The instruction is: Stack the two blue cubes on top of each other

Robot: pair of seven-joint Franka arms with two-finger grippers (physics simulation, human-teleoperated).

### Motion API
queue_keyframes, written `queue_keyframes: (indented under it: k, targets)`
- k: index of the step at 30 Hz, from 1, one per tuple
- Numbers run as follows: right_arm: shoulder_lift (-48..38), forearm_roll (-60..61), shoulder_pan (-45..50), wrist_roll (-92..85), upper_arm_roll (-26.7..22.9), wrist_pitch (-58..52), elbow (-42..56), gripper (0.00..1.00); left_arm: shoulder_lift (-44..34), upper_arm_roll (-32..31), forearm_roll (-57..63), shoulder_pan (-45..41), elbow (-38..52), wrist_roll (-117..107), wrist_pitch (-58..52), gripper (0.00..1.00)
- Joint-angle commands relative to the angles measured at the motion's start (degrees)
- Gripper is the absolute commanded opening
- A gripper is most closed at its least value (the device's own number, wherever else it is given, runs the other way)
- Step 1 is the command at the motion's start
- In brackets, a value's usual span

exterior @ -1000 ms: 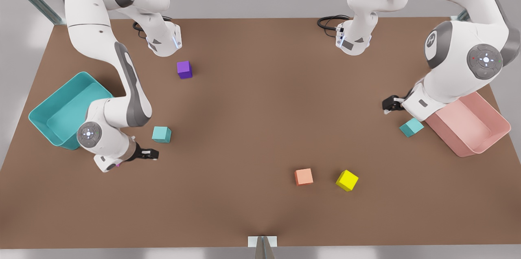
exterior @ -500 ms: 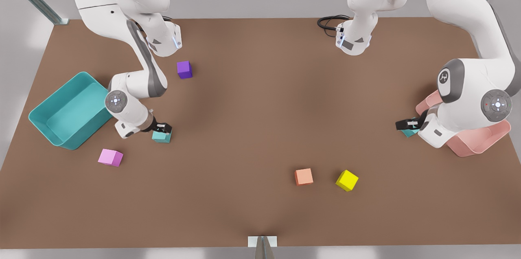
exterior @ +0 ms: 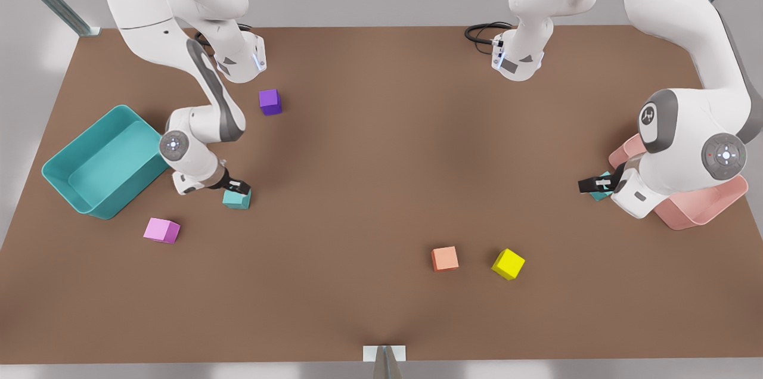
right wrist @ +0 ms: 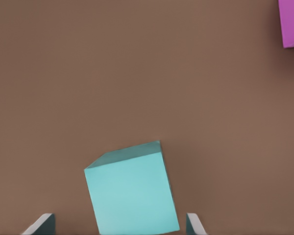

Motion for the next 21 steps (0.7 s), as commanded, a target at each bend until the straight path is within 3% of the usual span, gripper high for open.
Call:
queue_keyframes:
  k: [1,21]
  targets:
    - [0.43,0.18,0.0,4.88,0.04,4.56,-0.49,1.0,-0.33,0.04,0.14,0.1,0.07,-0.37,-0.32,1.0]
    - [3.77,0.18,-0.96,3.82,-0.05,9.39,-1.99,1.0,2.31,-0.05,-0.56,0.54,0.07,-0.72,0.12,1.0]
